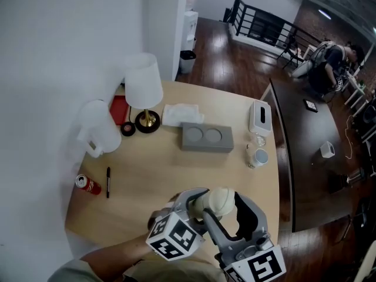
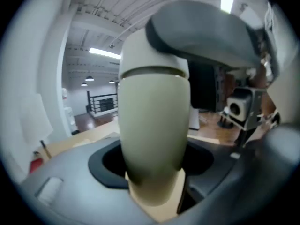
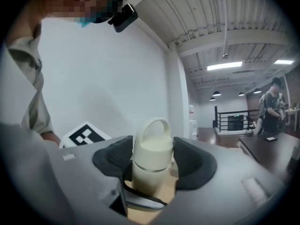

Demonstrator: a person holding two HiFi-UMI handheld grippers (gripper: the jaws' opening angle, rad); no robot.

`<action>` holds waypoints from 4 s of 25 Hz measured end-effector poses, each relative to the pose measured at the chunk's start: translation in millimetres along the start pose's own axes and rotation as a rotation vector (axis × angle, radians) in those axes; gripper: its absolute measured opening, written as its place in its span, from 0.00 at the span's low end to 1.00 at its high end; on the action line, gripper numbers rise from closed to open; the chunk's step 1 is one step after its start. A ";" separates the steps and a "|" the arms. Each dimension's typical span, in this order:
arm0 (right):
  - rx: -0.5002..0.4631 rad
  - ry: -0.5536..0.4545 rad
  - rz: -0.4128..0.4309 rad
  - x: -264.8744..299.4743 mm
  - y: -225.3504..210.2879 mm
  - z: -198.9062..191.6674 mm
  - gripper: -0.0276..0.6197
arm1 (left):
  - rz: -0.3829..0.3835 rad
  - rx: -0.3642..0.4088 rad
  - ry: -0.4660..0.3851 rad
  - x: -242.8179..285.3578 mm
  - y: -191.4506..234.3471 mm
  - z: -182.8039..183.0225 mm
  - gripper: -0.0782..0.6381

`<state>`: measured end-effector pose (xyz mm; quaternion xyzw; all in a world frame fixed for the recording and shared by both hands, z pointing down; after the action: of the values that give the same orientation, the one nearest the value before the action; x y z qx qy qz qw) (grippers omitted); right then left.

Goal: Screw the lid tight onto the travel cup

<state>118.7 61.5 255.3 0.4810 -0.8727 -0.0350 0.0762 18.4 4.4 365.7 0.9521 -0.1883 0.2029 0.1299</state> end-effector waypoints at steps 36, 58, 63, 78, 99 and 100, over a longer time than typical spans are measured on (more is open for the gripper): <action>-0.096 -0.041 0.223 11.4 -29.0 -14.3 0.45 | -0.122 0.020 -0.021 5.4 14.4 2.5 0.55; 0.071 -0.113 0.771 88.6 -77.7 -47.3 0.48 | -0.247 -0.094 0.060 -4.8 70.2 -2.0 0.55; 0.066 -0.117 0.943 81.0 -73.9 -41.0 0.48 | -0.458 -0.069 0.106 -5.0 46.6 -1.9 0.55; -0.082 0.013 0.290 83.1 -41.4 -35.4 0.48 | 0.107 -0.079 0.011 10.7 67.3 1.6 0.55; -0.027 -0.072 0.662 51.6 -49.3 -18.0 0.49 | -0.400 0.009 0.065 -2.4 28.7 8.5 0.55; -0.049 -0.049 0.583 52.9 -48.8 -19.6 0.49 | -0.315 0.012 0.057 -0.1 32.2 9.0 0.55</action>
<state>134.8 -9.0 273.3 0.2070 -0.9746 -0.0444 0.0737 8.1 -27.4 363.2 0.9645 -0.0315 0.2079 0.1596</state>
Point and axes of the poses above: the fingertips, and each gripper's own axes: x forward along the fingers, y to its left, z out of its top, the point moved 10 cm from there along -x, backward along the fingers, and after that the axes turned 12 degrees about -x, right-handed, at the moved point
